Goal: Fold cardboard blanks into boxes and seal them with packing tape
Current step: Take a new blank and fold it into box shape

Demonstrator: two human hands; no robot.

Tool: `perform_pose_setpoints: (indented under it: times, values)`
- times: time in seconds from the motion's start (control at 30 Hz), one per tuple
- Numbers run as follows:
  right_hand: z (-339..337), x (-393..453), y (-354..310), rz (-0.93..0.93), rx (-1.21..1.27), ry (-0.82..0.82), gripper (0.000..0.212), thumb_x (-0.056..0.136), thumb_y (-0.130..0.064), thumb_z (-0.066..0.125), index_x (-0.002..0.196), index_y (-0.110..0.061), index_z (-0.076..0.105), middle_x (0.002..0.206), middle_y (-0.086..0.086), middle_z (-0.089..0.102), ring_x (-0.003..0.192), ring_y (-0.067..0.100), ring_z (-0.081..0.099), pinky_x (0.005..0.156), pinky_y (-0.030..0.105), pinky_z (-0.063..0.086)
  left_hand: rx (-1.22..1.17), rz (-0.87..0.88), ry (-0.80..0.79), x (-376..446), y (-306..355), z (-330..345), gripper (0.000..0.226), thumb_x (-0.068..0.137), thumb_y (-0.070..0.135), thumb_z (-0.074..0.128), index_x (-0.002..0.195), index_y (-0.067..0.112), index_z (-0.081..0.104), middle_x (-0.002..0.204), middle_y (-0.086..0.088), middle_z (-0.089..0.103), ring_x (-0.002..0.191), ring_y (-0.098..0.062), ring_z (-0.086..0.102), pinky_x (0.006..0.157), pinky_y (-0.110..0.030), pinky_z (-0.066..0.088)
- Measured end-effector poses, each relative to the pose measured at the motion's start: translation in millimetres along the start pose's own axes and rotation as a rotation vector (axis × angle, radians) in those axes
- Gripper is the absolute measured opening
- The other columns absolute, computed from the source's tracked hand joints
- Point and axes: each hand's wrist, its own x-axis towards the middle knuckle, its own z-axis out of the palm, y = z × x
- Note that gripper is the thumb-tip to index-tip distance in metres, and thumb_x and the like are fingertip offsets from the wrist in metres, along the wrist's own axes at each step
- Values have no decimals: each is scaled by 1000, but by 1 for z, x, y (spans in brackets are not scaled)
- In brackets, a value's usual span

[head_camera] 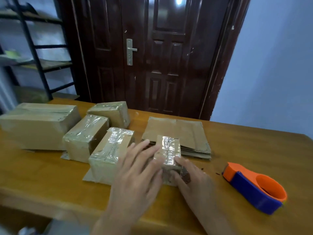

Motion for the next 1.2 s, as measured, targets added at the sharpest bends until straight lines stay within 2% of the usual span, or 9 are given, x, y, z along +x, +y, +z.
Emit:
perform_pose_setpoints:
  times: [0.13,0.23,0.33,0.5,0.63,0.73,0.97,1.1,1.2]
  values:
    - [5,8,-11,41,1,15,44,91,-56,57,130,-37,64,119,-23,61,96,-9,57,65,-4,37,310,-229,-72,16,-55,-51,49,94,59,55,133,31,66,154,0,53,151,-26,38,118,-58,35]
    - [1,15,-9,101,50,-8,45,88,-61,56,130,-44,60,114,-18,67,86,-11,60,65,4,46,352,-363,-300,12,-80,-63,62,92,78,48,143,43,54,161,8,42,150,-17,36,116,-46,44]
    - [-2,18,-14,149,114,65,53,84,-57,59,130,-32,65,108,-5,73,75,-9,57,59,14,45,320,-397,-387,-5,-90,-55,67,88,82,45,146,48,44,160,17,36,151,-8,25,99,-29,55]
    - [22,18,-47,79,67,20,43,91,-47,64,129,-28,66,102,-19,63,75,-18,54,55,4,46,340,-394,-376,-11,-93,-45,67,90,76,54,147,42,48,157,14,41,152,-13,26,91,-25,56]
    - [45,25,-56,-24,70,21,40,97,-47,59,131,-27,62,103,-13,70,70,-3,62,52,11,52,365,-398,-382,-12,-92,-44,70,93,77,43,152,39,45,161,12,37,155,-15,22,104,-32,52]
    - [37,34,-52,-86,-37,-2,39,99,-50,57,129,-27,62,90,-13,72,66,-3,60,50,9,44,314,-419,-357,-8,-94,-48,69,98,74,32,152,34,48,160,10,39,154,-17,24,118,-42,42]
    - [1,43,-41,-301,-360,-111,25,95,-48,63,108,-27,60,62,-13,58,45,2,46,39,10,27,352,-429,-355,-5,-92,-40,64,99,71,27,147,35,51,157,7,43,154,-21,26,119,-47,35]
    - [4,49,-52,-231,-433,-387,27,105,-51,52,119,-36,36,75,-9,58,62,7,58,54,22,53,471,-391,-344,5,-83,-39,59,99,69,28,138,37,59,156,1,49,153,-25,30,124,-54,27]
    - [0,48,-53,-133,-301,-423,31,104,-55,51,126,-41,36,86,-11,66,70,5,62,62,22,56,430,-296,-276,14,-63,-35,52,102,62,35,134,33,64,152,-1,55,151,-26,37,125,-57,24]
